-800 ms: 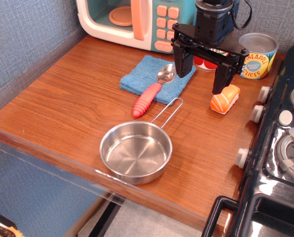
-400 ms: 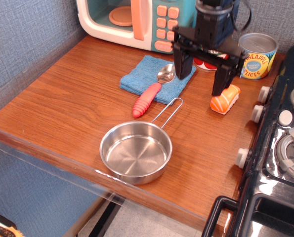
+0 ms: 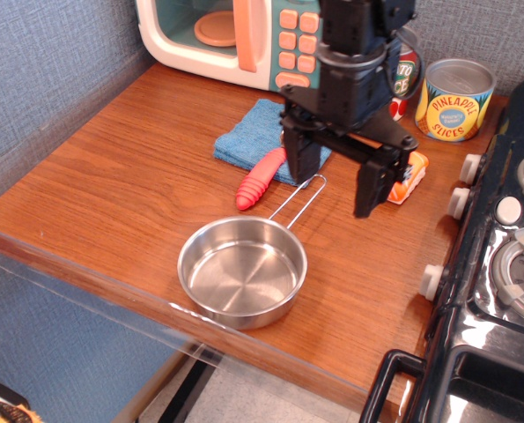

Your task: Place the pot near the lower left edge of the blue cloth

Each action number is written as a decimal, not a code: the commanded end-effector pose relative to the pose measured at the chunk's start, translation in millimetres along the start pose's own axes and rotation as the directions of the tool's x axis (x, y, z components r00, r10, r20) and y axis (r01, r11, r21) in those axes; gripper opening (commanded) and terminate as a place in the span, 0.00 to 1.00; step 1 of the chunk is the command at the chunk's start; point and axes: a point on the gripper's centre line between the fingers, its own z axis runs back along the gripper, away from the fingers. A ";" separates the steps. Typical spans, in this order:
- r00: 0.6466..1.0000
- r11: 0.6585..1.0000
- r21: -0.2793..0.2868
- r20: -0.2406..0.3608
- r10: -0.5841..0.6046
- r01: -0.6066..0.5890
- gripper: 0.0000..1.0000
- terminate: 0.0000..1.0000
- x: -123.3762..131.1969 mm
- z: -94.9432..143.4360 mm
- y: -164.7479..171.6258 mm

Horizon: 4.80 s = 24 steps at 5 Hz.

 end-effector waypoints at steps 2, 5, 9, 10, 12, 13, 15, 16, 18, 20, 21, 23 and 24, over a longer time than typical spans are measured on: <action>0.995 0.995 0.064 -0.072 -0.073 0.077 1.00 0.00 -43.3 -28.2 -19.2; 0.988 0.989 0.149 -0.150 0.047 -0.025 0.00 0.00 -48.1 -69.5 -9.8; 0.991 0.992 0.008 0.059 0.124 -0.125 0.00 0.00 -23.0 -6.4 -33.3; 0.937 0.945 -0.026 0.119 0.327 -0.327 0.00 0.00 0.6 35.3 -12.2; 0.806 0.793 0.152 0.155 0.571 -0.591 0.00 0.00 16.6 33.6 95.5; 0.795 0.761 0.231 0.134 0.592 -0.606 0.00 0.00 9.2 25.0 129.7; 0.747 0.685 0.337 0.090 0.659 -0.645 0.00 0.00 -2.2 6.5 170.8; 0.711 0.651 0.354 0.064 0.700 -0.672 0.00 0.00 -8.9 -8.2 188.7; 0.700 0.659 0.310 0.033 0.713 -0.686 0.00 0.00 -16.0 -30.7 208.7; 0.721 0.706 0.162 0.056 0.690 -0.689 1.00 0.00 -18.7 -36.8 214.4; 0.748 0.736 0.140 0.067 0.661 -0.663 1.00 0.00 -17.1 -30.7 210.3; 0.876 0.892 0.064 0.230 0.423 -0.447 1.00 0.00 -2.0 27.8 162.4; 0.921 0.936 0.048 0.205 0.332 -0.349 1.00 0.00 0.8 30.5 147.5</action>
